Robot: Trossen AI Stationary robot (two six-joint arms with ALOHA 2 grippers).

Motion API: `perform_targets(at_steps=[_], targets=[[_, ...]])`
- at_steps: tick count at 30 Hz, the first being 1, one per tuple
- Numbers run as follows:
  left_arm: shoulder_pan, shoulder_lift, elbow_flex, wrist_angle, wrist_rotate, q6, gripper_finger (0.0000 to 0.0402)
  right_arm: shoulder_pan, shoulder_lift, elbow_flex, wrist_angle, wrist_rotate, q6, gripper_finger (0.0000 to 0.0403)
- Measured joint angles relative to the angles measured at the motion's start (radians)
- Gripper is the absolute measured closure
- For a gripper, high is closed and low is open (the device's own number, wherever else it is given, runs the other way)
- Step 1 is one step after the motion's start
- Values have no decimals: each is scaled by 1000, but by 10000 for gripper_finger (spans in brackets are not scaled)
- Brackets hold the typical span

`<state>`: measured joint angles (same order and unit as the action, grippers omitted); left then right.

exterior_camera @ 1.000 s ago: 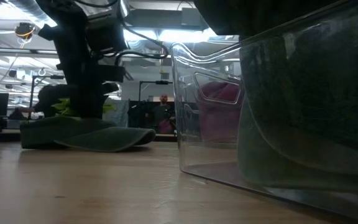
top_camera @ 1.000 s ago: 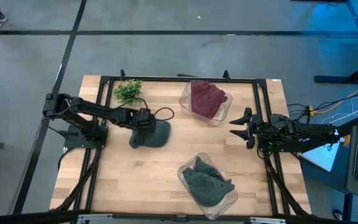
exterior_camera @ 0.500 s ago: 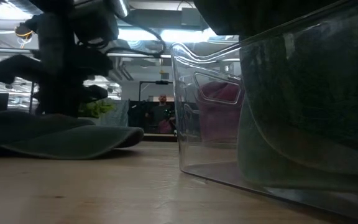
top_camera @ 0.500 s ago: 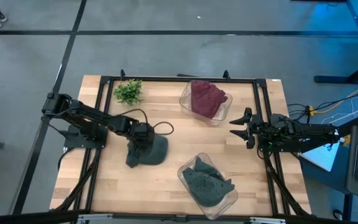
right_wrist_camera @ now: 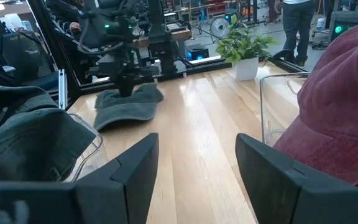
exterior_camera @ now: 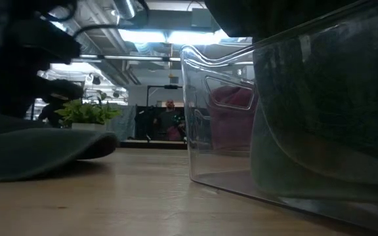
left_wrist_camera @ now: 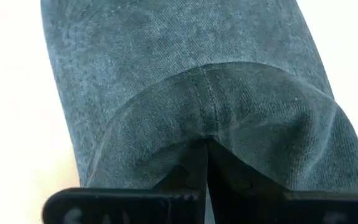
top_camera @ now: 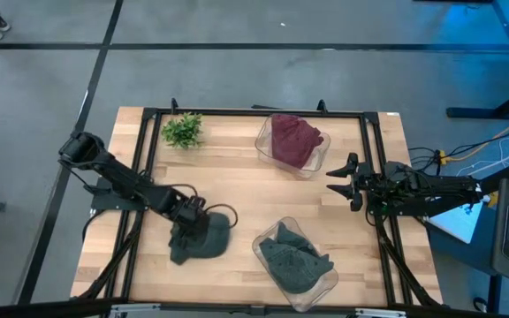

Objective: Pick & Place hat
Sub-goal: Put the black cap into the bottom transparent bin

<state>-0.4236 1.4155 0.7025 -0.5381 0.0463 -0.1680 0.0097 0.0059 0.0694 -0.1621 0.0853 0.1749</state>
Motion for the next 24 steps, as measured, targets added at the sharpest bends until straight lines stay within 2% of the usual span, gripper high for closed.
perform_targets(at_steps=[12, 18, 24], targets=[[-239, 0, 4, -8, 24, -319, 399, 0, 0, 0, 0, 0, 0, 189], [-269, 0, 44, -56, 13, -334, 400, 0, 0, 0, 0, 0, 0, 189], [-264, 0, 95, -122, -21, -270, 400, 0, 0, 0, 0, 0, 0, 189]])
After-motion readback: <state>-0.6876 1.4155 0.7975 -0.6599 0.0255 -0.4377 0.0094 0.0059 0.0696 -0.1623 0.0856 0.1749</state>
